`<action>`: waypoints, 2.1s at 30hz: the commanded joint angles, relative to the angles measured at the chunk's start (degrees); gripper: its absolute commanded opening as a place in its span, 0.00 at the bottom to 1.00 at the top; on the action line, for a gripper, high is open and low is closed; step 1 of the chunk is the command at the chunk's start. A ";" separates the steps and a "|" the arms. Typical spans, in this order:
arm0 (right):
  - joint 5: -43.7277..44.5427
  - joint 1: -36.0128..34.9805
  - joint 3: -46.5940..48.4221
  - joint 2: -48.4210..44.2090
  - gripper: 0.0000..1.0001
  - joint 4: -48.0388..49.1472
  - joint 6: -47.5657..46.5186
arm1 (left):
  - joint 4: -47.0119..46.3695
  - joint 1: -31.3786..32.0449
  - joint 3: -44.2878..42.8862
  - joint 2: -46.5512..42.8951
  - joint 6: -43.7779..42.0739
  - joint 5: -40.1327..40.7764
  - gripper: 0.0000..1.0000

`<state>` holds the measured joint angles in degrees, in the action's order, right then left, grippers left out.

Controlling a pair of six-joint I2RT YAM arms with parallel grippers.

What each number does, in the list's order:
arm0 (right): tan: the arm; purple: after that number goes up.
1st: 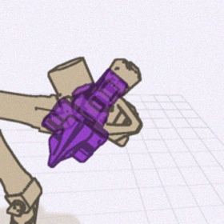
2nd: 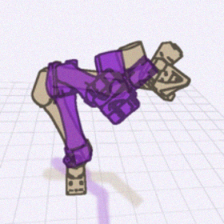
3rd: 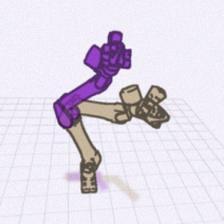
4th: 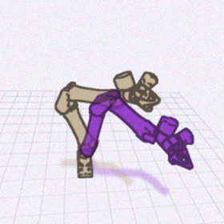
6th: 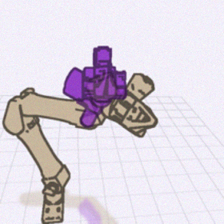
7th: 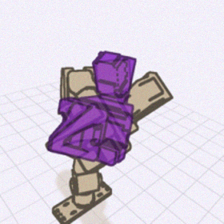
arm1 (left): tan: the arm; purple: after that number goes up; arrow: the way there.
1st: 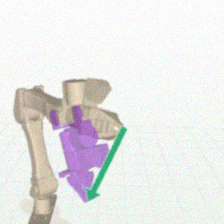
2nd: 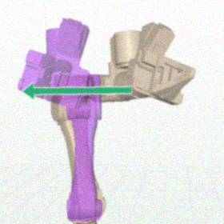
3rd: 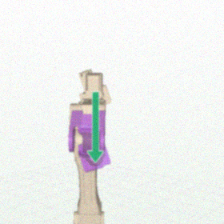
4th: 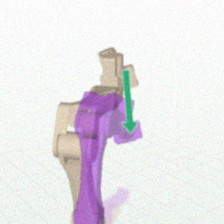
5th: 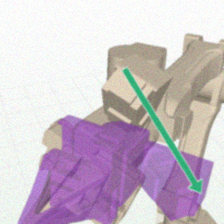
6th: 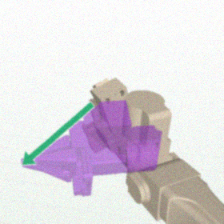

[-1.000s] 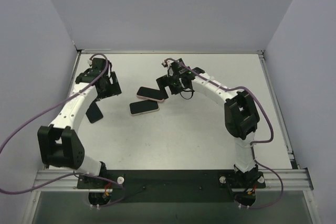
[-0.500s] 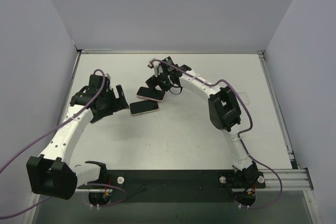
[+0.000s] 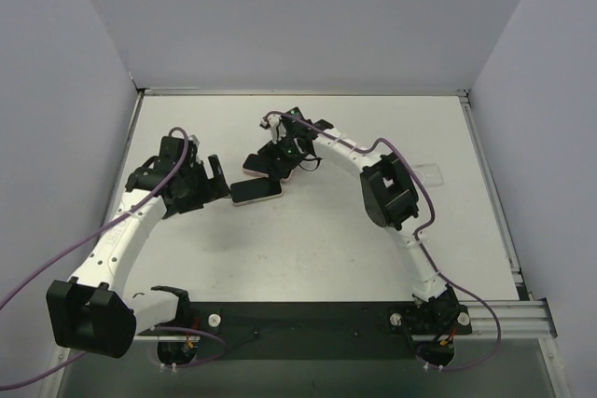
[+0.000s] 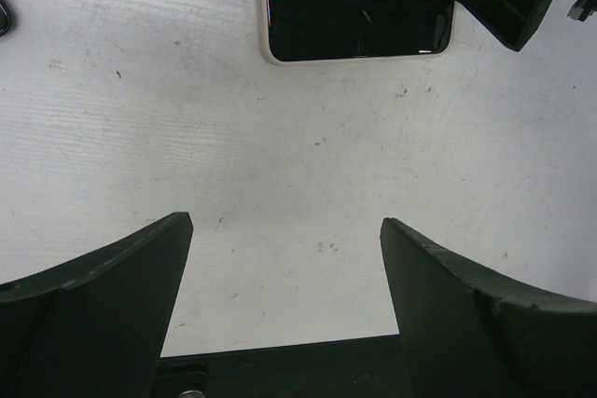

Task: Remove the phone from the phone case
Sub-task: Pick up the phone at the center of the board.

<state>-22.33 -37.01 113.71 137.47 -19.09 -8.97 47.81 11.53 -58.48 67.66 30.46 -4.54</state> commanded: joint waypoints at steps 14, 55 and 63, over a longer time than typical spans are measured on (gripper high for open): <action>6.59 -0.95 -14.29 -14.06 0.00 5.63 13.78 | -14.47 0.42 2.74 2.39 10.57 -11.70 0.93; 3.08 0.72 -61.32 -49.22 0.00 19.27 44.57 | -64.16 19.23 7.42 36.67 44.51 -19.11 0.57; 3.52 0.72 -63.44 -51.42 0.00 17.08 44.48 | -62.67 19.50 5.04 36.84 43.02 -19.02 0.00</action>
<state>-18.50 -36.36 50.39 89.58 0.10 35.59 -13.54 31.09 -50.70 104.33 73.34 -24.91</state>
